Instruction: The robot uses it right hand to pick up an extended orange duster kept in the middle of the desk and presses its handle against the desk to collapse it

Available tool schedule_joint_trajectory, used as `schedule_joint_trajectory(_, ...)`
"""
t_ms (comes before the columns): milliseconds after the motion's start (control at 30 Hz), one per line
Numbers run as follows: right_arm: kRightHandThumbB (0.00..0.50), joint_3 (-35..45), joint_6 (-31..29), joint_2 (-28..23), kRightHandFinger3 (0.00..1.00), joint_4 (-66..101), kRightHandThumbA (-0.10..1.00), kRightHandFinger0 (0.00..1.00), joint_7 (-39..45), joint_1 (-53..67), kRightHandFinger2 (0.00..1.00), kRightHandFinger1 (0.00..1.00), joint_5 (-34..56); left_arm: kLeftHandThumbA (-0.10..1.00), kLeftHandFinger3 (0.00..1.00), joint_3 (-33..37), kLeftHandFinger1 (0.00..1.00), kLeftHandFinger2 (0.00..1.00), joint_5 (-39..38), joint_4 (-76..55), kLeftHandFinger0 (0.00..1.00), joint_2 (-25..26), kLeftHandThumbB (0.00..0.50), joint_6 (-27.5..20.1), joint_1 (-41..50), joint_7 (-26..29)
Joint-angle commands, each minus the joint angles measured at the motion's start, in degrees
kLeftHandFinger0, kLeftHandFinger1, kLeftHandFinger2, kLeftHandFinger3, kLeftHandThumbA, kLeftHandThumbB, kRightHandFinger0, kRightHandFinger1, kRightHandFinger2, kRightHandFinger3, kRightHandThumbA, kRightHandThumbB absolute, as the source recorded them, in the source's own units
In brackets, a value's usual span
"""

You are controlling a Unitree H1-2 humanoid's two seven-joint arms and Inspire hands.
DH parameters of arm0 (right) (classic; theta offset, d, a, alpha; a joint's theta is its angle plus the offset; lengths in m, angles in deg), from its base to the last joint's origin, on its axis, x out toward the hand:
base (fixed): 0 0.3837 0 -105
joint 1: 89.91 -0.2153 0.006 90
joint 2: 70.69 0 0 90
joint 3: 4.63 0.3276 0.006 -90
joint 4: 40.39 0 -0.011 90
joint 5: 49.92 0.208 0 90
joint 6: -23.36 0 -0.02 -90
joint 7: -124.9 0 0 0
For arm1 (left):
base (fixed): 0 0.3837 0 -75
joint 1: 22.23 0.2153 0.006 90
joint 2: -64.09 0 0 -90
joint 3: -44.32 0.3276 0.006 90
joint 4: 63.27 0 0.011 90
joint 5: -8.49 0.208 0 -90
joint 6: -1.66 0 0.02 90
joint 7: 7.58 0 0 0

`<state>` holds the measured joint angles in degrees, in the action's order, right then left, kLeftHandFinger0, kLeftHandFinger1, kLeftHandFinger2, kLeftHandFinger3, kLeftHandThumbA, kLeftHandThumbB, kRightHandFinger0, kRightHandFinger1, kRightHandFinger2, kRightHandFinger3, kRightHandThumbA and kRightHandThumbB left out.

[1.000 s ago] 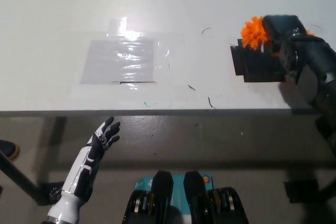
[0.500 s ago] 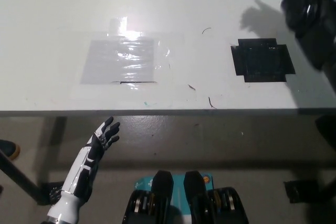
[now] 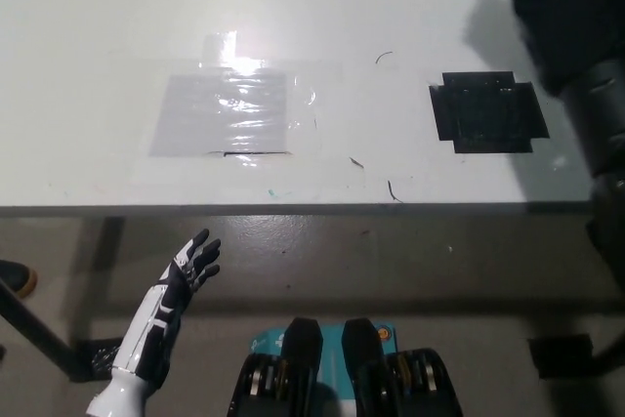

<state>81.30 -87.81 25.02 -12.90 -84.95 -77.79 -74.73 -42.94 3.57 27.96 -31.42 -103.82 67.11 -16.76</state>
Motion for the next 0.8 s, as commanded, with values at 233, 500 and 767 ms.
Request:
schedule_joint_trajectory(233,0.104,10.0,-5.8,5.4,0.61,2.5,-0.10,0.00,-6.7,2.9,0.53,0.09,14.1,1.00,1.00,-0.6,1.00,1.00,-2.0,-2.7,1.00,0.8,0.054,-1.2,1.5,-1.3)
schedule_joint_trajectory(500,0.131,13.2,-5.8,6.4,0.59,0.1,-0.10,0.00,-5.0,5.2,0.48,0.09,19.0,1.00,1.00,-0.7,1.00,1.00,-2.3,-3.0,1.00,0.7,0.049,-1.2,2.2,-1.2)
schedule_joint_trajectory(767,0.113,11.1,-5.8,6.3,0.48,0.7,-0.10,0.00,-8.6,7.6,0.38,0.01,18.2,1.00,1.00,-0.9,1.00,1.00,-2.3,-3.0,1.00,1.1,0.055,-0.7,1.6,-1.3)
